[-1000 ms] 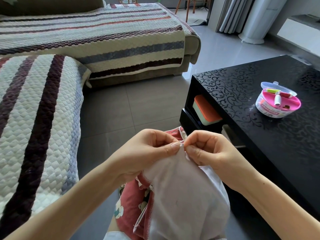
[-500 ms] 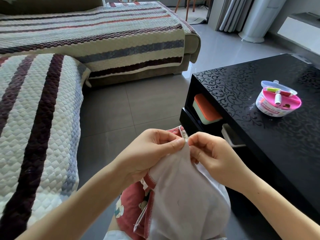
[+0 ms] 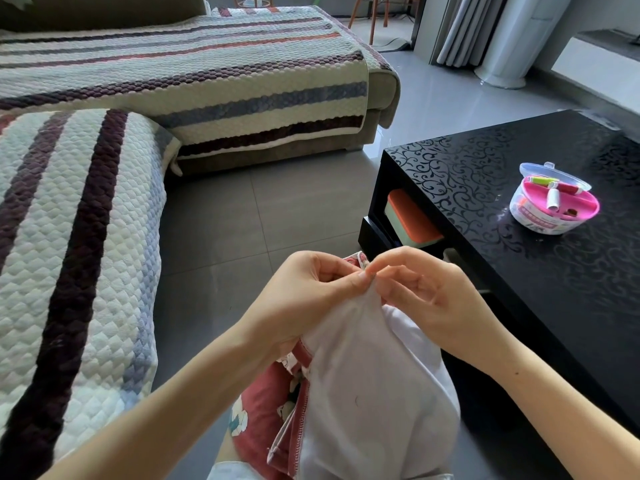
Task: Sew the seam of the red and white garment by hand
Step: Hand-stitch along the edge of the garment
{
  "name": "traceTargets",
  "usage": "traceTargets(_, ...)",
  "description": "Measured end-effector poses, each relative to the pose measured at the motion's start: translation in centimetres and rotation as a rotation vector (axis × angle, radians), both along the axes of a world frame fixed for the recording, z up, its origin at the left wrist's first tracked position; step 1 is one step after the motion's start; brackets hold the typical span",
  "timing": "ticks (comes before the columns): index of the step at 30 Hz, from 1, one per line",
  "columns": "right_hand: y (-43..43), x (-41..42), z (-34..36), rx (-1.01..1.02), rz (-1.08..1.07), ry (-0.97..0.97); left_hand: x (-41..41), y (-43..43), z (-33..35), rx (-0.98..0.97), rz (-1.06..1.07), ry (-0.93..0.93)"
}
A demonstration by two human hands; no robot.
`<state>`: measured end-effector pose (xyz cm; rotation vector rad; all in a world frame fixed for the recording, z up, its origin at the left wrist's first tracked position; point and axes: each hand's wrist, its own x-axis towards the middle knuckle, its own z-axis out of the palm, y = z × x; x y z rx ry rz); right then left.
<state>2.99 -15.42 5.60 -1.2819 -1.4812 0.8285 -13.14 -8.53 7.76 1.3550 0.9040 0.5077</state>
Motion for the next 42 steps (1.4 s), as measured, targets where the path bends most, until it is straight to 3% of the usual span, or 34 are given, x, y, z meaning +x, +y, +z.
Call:
traceTargets(5, -0.3, -0.9, -0.1, 0.145, -0.141, -0.201, -0.1, -0.1, -0.2, 0.011, -0.012, -0.007)
traceTargets(9, -0.1, -1.1, -0.4, 0.441, -0.378, -0.617, -0.2, 0.0, -0.5, 0.017, -0.036, -0.003)
traceTargets(13, 0.6, -1.7, -0.3, 0.518, -0.399, -0.619, -0.1, -0.2, -0.9, 0.052, -0.030, 0.043)
traceTargets(20, 1.2, -1.8, -0.4, 0.421, -0.248, -0.378, -0.6, 0.6, -0.3, 0.095, -0.030, 0.087)
traceTargets(25, 1.7, -1.6, 2.5, 0.455, -0.104, -0.120, -0.6, 0.1, -2.1, 0.155, 0.018, 0.246)
traceTargets(27, 2.8, -1.0, 3.3, 0.298, 0.025, 0.164, -0.8, 0.2, -2.2, 0.101, 0.004, 0.208)
traceTargets(30, 4.7, 0.4, 3.3, -0.129, 0.249, 0.785, -1.4, 0.9, -1.5, -0.031, -0.051, 0.100)
traceTargets(32, 5.9, 2.0, 2.5, -0.288, 0.229, 0.855, -1.7, 1.3, -1.1, -0.105, -0.104, 0.072)
traceTargets(35, 9.0, 5.0, 0.0, -0.310, -0.018, 0.628, -2.2, 1.7, -0.7, -0.187, -0.168, 0.039)
traceTargets(40, 13.2, 11.2, -4.6, -0.210, -0.778, 0.145, -2.8, 1.5, -0.2, -0.193, -0.271, -0.018)
traceTargets(42, 13.0, 12.0, -4.7, -0.219, -0.875, 0.053, -3.1, 1.6, -0.3, -0.196, -0.271, -0.030)
